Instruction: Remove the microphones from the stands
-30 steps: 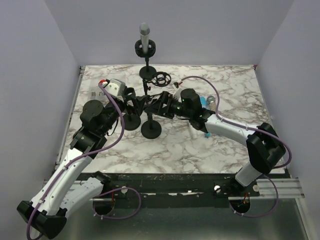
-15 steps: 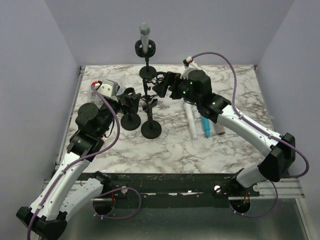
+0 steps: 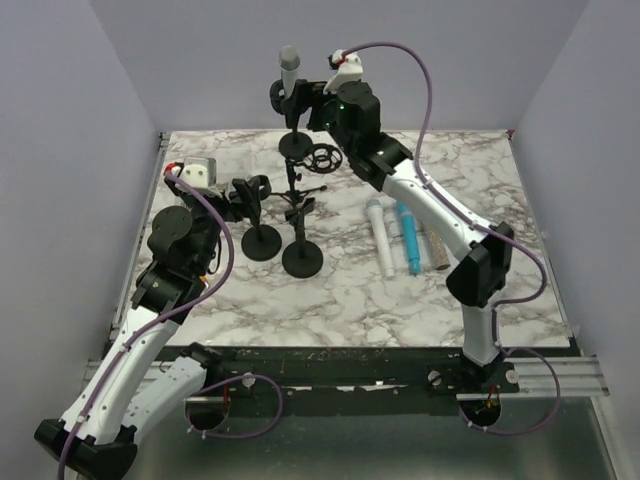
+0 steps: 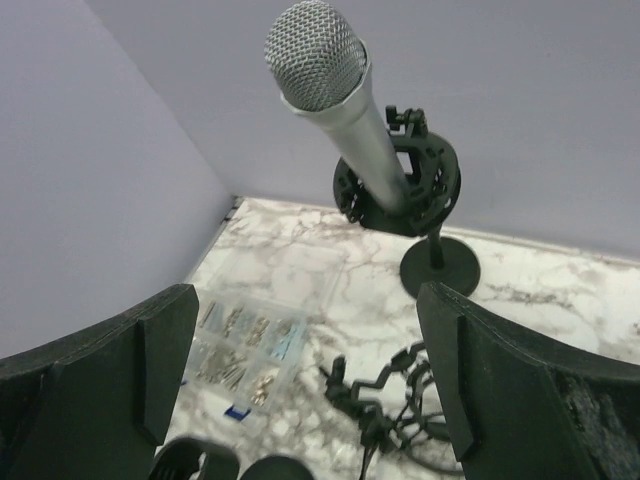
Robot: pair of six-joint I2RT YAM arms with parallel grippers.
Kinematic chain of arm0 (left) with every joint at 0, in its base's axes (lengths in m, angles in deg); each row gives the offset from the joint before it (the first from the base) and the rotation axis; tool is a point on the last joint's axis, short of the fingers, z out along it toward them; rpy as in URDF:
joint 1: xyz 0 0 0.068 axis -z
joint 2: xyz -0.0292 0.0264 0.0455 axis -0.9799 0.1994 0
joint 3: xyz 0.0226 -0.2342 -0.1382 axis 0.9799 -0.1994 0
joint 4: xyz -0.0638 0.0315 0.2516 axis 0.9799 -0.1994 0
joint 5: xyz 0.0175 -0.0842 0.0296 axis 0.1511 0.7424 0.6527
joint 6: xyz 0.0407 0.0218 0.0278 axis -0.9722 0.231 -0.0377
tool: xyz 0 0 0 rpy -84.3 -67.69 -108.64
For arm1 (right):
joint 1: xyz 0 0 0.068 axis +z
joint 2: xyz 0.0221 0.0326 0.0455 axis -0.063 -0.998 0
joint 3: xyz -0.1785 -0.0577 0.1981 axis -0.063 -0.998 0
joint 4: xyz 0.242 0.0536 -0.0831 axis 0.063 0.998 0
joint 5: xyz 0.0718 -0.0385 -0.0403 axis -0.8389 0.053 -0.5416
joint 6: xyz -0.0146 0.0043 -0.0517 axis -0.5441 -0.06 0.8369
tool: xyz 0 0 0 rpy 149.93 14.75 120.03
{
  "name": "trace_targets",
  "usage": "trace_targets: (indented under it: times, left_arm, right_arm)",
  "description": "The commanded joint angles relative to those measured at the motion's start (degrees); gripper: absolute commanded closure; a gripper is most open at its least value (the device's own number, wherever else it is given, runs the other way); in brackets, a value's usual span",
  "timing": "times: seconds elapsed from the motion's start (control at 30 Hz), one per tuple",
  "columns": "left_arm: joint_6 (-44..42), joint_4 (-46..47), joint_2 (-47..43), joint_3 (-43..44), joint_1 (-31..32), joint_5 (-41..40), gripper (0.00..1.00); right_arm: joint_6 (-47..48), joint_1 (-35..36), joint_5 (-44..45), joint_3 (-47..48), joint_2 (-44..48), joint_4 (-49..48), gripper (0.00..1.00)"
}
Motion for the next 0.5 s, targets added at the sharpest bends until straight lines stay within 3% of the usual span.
trace_targets:
  times: [0.0,0.47]
  left_arm:
    - [0.6,-0.1,0.7,-0.1,-0.9,-0.9,0.01]
    - [4.0,-0.5,3.2,0.7,-5.7,6.3,0.01]
  right_arm:
    - [4.6,-0.9,2.0,11.7,-9.7,-0.2,0.0]
    - [6.8,-3.7,3.7,26.5,-28.2,-15.1,0.03]
